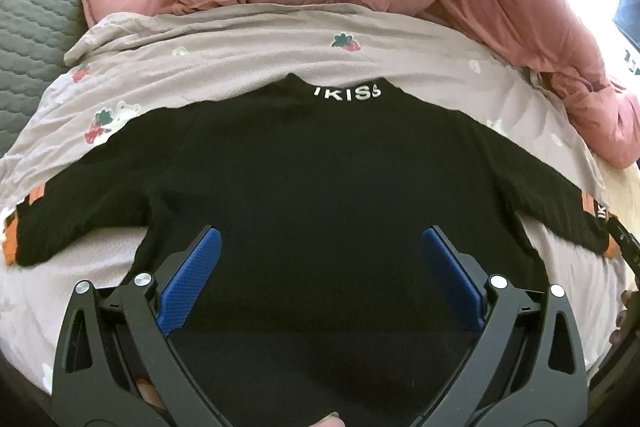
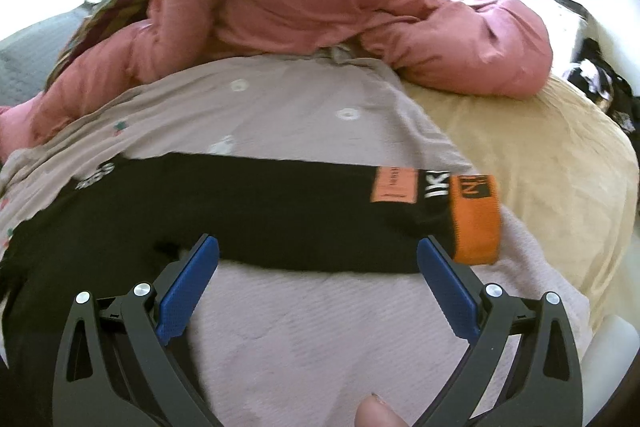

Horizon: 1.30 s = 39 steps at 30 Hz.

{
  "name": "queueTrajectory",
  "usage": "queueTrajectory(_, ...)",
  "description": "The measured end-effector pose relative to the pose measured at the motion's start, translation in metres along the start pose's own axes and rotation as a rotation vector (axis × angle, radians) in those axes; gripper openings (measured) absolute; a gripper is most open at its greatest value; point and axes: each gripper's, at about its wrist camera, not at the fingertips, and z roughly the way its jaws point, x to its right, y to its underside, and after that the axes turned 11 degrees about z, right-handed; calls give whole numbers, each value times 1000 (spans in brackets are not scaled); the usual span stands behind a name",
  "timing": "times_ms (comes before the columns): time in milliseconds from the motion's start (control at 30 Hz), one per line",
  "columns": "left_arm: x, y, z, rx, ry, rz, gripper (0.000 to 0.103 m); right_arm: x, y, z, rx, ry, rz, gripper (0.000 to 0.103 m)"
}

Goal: Fold small clothes
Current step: 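Move the right tool to the orange cuff and close on it, then lift the sleeve with the right tool, carry it across the body, release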

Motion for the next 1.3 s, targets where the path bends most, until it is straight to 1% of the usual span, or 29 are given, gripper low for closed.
queueTrajectory(200, -3, -21, 10, 15, -4, 2, 94, 29, -13, 16, -23, 63, 83, 99)
queueTrajectory(333, -6, -36, 19, 17, 12, -1, 94, 49, -14, 27, -67, 88, 142, 99)
queueTrajectory(433, -6, -46, 25, 25, -1, 8, 94, 61, -16, 38, -88, 117, 169, 99)
queueTrajectory(533, -6, -53, 32, 33, -8, 9, 94, 79, -19, 50, -121, 129, 233, 99)
queueTrajectory(633, -10, -53, 41, 29, -5, -6, 94, 94, -21, 63, -150, 144, 290, 99)
queueTrajectory(767, -16, -48, 54, 3, -1, -26, 94, 105, -24, 79, -166, 162, 327, 98)
queueTrajectory(967, -27, -44, 61, -9, -21, -40, 94, 109, -32, 98, -174, 123, 368, 99)
queueTrajectory(1000, -29, -44, 61, -9, -24, -46, 94, 107, -33, 96, -167, 118, 370, 97)
queueTrajectory(1033, -32, -43, 61, -10, -28, -49, 94, 104, -34, 94, -156, 119, 365, 94)
queueTrajectory(1100, -35, -42, 61, -4, -41, -52, 94, 95, -37, 87, -119, 119, 327, 78)
queueTrajectory(1133, -37, -42, 60, -1, -50, -54, 94, 91, -40, 86, -107, 115, 305, 74)
queueTrajectory(1167, -40, -42, 59, 2, -53, -56, 94, 88, -42, 84, -94, 110, 288, 62)
queueTrajectory(1200, -43, -41, 58, 5, -60, -58, 94, 86, -44, 81, -81, 111, 280, 46)
queueTrajectory(1300, -48, -40, 52, 21, -75, -58, 94, 76, -50, 75, -57, 82, 231, 24)
